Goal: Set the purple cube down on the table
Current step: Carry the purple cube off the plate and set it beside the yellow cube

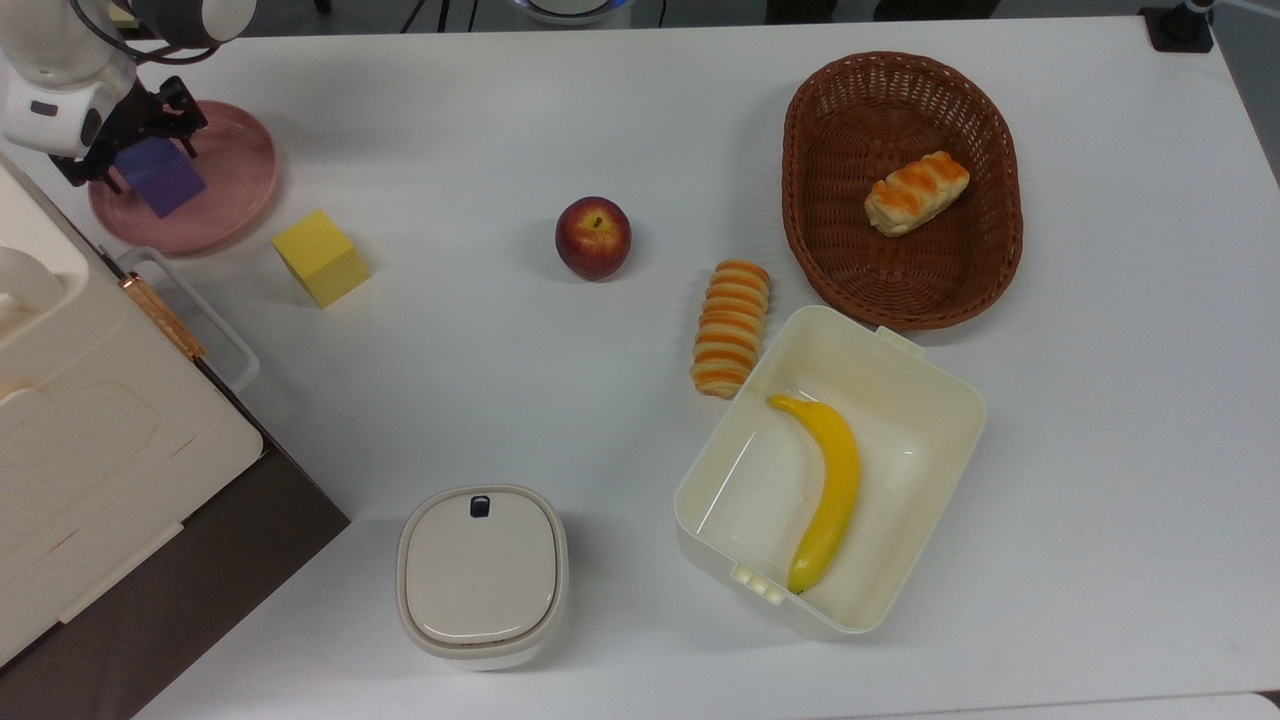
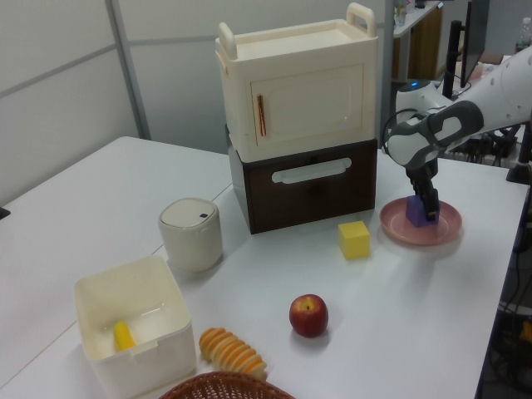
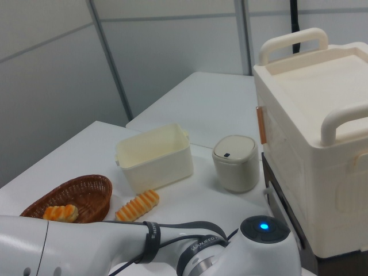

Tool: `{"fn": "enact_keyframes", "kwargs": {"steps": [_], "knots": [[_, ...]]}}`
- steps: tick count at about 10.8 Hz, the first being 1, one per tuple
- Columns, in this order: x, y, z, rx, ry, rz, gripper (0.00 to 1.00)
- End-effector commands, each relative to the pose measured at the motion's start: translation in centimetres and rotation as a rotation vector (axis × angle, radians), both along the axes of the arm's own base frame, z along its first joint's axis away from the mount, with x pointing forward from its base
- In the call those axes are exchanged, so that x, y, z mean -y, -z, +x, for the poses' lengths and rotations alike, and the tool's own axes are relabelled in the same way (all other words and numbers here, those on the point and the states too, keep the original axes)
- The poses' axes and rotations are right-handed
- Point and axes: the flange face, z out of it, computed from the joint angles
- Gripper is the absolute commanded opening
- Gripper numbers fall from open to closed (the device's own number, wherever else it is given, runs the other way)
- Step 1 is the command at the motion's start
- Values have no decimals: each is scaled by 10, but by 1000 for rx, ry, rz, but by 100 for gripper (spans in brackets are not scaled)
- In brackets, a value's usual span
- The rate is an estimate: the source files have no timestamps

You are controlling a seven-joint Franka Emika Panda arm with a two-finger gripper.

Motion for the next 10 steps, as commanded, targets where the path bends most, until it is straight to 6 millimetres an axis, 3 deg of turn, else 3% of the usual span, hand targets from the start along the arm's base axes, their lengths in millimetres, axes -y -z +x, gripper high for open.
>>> {"fn": "enact_keyframes", "kwargs": {"steps": [1, 4, 10], "knots": [[-1, -12, -4, 15, 5, -22, 52], [-23, -42, 7, 40, 92, -29, 48], [-147, -107, 63, 79, 204, -20, 51]]}}
